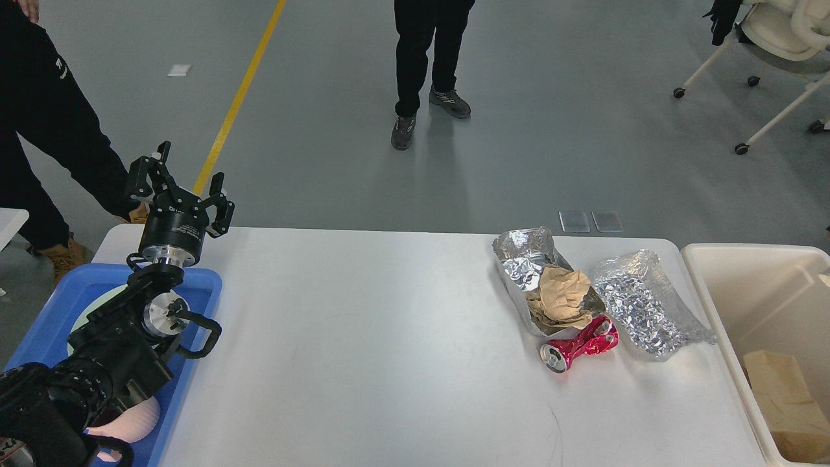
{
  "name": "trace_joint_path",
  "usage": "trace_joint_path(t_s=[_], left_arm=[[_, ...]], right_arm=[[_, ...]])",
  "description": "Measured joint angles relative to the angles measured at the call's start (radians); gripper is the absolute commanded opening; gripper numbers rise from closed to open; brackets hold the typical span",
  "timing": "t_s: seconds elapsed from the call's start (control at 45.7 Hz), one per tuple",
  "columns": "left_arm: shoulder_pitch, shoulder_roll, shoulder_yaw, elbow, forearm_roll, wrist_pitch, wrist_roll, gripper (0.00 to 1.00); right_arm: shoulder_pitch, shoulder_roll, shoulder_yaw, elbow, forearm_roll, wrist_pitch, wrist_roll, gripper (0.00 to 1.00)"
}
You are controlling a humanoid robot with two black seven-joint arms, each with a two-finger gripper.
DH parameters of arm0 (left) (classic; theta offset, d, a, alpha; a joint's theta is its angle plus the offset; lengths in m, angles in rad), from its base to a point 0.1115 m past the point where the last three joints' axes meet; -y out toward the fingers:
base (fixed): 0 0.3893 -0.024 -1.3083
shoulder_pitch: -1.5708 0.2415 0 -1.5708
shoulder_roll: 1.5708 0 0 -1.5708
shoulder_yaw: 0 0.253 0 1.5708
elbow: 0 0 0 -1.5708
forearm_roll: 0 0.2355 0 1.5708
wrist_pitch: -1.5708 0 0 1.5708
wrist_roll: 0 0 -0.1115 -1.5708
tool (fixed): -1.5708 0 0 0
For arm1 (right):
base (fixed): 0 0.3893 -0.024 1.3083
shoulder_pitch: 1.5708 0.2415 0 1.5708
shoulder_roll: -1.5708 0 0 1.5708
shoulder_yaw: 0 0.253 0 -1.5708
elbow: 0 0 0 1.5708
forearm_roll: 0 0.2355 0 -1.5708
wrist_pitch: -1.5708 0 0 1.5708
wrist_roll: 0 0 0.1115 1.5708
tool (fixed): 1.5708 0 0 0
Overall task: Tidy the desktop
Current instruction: 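Carry the paper cup to the white bin and release it, then raise the right gripper and bring it back over the table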
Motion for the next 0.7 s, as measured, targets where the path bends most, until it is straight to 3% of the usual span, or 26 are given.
trace_joint_path(t_s=[0.087,0.131,0.7], left_arm=[[0.0,0.0,0.0,0.0,0.0,0.0,0.0,0.96],[0.0,0.0,0.0,0.0,0.0,0.0,0.0,0.96],[0.0,0.0,0.0,0.0,0.0,0.0,0.0,0.96]], right_arm=[[-0.056,0.01,0.002,-0.025,0.0,-0.032,0.0,0.82],[-0.077,0.02,0.003,-0.042,0.0,-0.042,0.001,1.0],[-0.183,0.076,0.003,-0.088,0.0,-0.05,0.003,1.0]])
